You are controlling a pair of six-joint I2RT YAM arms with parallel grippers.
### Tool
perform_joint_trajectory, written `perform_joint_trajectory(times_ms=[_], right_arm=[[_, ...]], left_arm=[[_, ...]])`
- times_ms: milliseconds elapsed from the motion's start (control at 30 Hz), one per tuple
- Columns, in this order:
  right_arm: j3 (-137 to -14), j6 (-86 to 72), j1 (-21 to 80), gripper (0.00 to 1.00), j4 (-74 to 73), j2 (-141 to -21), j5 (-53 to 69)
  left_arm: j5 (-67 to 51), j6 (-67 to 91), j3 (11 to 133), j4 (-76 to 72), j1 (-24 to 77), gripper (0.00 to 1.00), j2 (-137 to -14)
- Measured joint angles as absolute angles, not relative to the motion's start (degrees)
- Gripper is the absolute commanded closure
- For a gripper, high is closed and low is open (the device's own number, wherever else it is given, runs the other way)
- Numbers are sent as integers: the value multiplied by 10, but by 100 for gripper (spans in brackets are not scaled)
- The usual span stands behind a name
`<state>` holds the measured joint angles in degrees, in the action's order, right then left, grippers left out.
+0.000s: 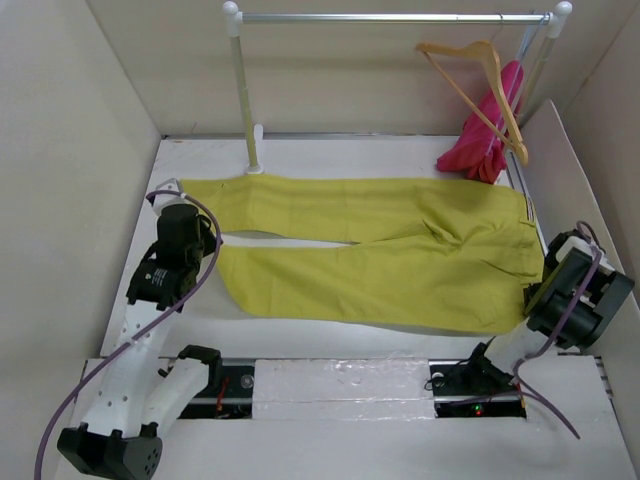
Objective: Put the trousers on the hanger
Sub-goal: Fold the trousers at the center of the board.
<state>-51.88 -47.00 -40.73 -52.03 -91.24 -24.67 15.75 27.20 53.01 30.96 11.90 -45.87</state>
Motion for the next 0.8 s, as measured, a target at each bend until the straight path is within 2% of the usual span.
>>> perform_joint_trajectory(times_ms=[100, 167, 267, 300, 467, 700, 767, 800], right_arm=[[-522, -495, -382, 64, -524, -921, -267], [-529, -515, -359, 81, -531, -934, -286], [-538, -545, -329, 97, -535, -952, -309], [-538, -556, -320, 100, -536, -955, -315], [-539, -559, -298, 100, -522, -949, -313], [-535, -492, -290, 100, -416, -907, -222], [-535, -470, -288, 87, -384, -895, -191], [-535, -462, -288, 77, -370, -891, -179]], left_arm=[[161, 270, 529, 309, 119, 100, -461], [165, 270, 529, 309, 119, 100, -463], [171, 268, 529, 309, 119, 100, -464], [174, 267, 529, 309, 119, 100, -464], [174, 266, 529, 308, 119, 100, -465], [173, 265, 534, 309, 119, 100, -481], [173, 265, 541, 314, 119, 100, -483], [172, 265, 546, 317, 119, 100, -483]])
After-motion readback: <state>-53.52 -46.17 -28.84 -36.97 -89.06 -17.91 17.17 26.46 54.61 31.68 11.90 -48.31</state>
